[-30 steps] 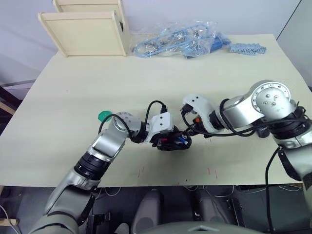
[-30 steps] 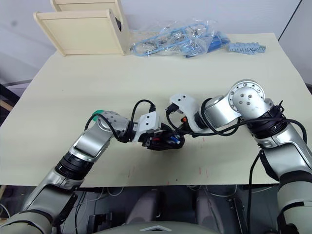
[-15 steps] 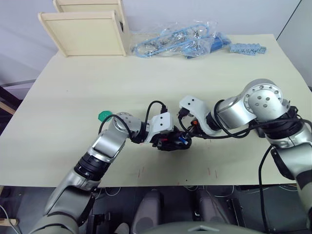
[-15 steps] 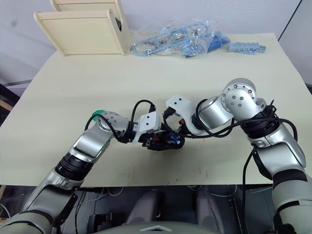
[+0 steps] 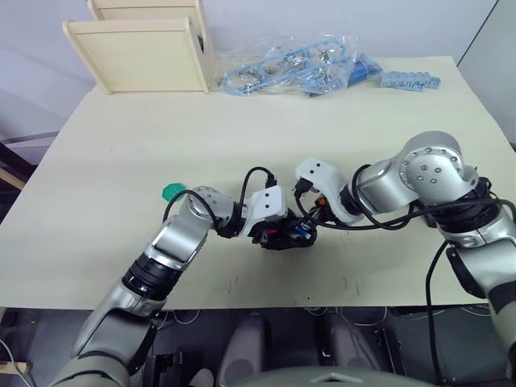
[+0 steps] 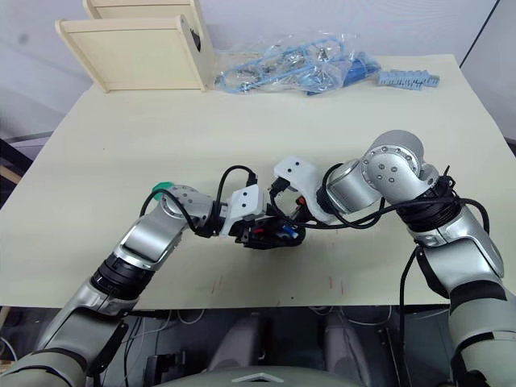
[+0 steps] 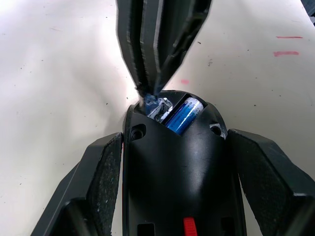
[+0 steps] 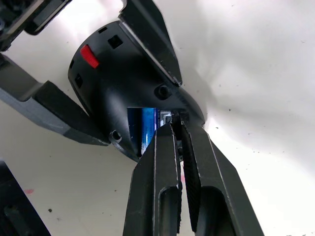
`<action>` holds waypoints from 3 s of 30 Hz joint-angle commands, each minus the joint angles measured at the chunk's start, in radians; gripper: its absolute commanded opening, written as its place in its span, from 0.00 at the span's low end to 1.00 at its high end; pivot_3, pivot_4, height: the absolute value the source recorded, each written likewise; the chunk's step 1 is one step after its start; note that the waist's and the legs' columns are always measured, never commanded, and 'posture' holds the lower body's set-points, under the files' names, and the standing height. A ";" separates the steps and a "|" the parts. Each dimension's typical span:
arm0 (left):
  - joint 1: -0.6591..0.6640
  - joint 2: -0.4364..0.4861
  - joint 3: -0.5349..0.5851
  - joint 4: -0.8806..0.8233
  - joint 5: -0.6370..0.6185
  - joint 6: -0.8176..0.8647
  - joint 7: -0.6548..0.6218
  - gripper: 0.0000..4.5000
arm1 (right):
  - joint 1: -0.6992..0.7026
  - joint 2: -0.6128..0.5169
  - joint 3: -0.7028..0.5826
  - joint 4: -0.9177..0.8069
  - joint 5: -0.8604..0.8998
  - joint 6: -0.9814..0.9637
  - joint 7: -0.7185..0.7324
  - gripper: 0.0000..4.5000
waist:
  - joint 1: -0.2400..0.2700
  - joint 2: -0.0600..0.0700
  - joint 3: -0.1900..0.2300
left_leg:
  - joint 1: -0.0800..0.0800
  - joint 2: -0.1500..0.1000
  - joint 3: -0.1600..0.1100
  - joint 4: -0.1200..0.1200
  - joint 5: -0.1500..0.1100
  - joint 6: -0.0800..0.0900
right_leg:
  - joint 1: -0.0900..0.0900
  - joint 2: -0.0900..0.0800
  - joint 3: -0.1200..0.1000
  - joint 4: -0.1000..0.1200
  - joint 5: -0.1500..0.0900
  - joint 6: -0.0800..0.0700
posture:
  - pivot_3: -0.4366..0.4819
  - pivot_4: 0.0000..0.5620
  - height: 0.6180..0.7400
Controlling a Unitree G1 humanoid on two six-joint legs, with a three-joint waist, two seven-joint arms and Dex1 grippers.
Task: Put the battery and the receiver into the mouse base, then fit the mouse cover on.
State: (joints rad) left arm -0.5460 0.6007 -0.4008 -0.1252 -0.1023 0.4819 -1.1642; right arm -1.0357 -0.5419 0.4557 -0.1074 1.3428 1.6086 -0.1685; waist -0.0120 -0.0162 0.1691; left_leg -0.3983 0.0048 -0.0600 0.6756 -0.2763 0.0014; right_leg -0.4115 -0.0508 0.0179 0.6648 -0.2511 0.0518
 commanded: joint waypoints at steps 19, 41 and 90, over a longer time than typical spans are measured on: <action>0.016 -0.006 -0.032 -0.012 0.017 0.023 0.015 0.65 | 0.013 -0.013 0.030 -0.071 -0.105 0.006 0.110 0.00 | 0.000 0.000 0.000 | 0.000 0.000 0.000 0.000 0.000 0.000 | 0.000 0.000 0.000 0.000 0.000 0.000 | 0.48 0.27 1.00; 0.028 -0.016 -0.035 0.007 0.025 -0.004 0.027 0.65 | -0.072 0.036 0.136 -0.023 -0.223 0.006 0.224 0.00 | -0.001 0.000 0.000 | 0.001 0.000 -0.001 0.000 0.000 0.000 | 0.000 0.000 0.000 0.000 0.000 0.000 | 0.48 0.27 1.00; 0.027 -0.013 -0.019 0.002 0.018 0.010 0.024 0.65 | 0.467 -0.158 -0.427 -0.449 -0.120 -0.258 0.331 0.67 | 0.001 0.004 -0.005 | -0.001 -0.002 -0.002 -0.001 0.000 0.000 | 0.001 -0.002 -0.002 -0.002 0.000 0.001 | 0.48 0.27 1.00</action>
State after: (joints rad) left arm -0.5323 0.5877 -0.3918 -0.1267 -0.1004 0.4883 -1.1439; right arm -0.5902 -0.7138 0.0748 -0.5207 1.2260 1.4143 0.1337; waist -0.0113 -0.0118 0.1642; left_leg -0.3980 0.0034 -0.0615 0.6746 -0.2764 0.0014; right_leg -0.4100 -0.0523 0.0166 0.6633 -0.2511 0.0525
